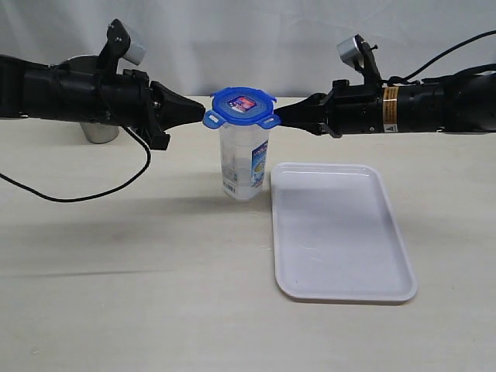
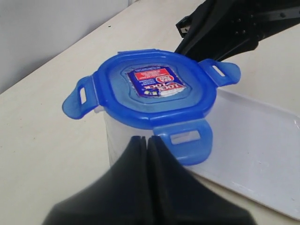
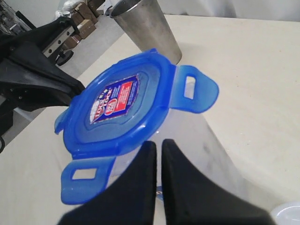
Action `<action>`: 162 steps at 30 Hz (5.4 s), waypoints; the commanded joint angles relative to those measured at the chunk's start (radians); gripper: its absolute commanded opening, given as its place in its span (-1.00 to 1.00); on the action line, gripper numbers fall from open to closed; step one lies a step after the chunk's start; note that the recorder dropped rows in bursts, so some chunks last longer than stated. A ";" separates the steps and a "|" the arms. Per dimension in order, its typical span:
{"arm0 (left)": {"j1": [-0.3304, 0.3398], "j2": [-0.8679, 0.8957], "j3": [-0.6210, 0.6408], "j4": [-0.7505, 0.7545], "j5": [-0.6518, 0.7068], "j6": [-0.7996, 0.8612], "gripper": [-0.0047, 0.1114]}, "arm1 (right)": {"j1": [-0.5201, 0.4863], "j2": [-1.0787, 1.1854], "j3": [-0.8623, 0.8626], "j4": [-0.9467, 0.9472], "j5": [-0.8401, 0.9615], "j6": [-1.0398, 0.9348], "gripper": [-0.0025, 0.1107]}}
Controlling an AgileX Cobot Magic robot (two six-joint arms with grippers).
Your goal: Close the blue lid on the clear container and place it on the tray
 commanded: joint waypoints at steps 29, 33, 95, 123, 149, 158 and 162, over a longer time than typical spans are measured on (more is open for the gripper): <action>-0.003 0.001 -0.007 -0.047 0.018 0.030 -0.92 | -0.048 -0.076 0.023 -0.056 0.023 -0.009 -0.88; -0.003 0.001 -0.007 -0.065 -0.015 0.030 -0.92 | -0.042 -0.081 0.027 -0.056 0.023 -0.009 -0.88; -0.105 -0.028 -0.075 -0.095 -0.190 0.030 -0.92 | -0.046 -0.083 0.027 -0.131 -0.048 -0.033 -0.88; -0.063 -0.269 0.282 -0.138 -0.632 0.030 -0.92 | -0.124 -0.189 0.224 0.095 0.157 -0.295 -0.88; 0.023 -0.306 0.621 2.246 -1.661 -2.518 -0.92 | -0.124 -0.189 0.227 0.050 0.067 -0.285 -0.88; 0.027 -0.039 0.621 2.348 -2.047 -2.356 0.06 | -0.124 -0.189 0.227 0.050 0.060 -0.285 -0.88; 0.021 0.037 0.598 2.352 -2.131 -2.289 0.73 | -0.124 -0.189 0.227 0.050 0.060 -0.285 -0.88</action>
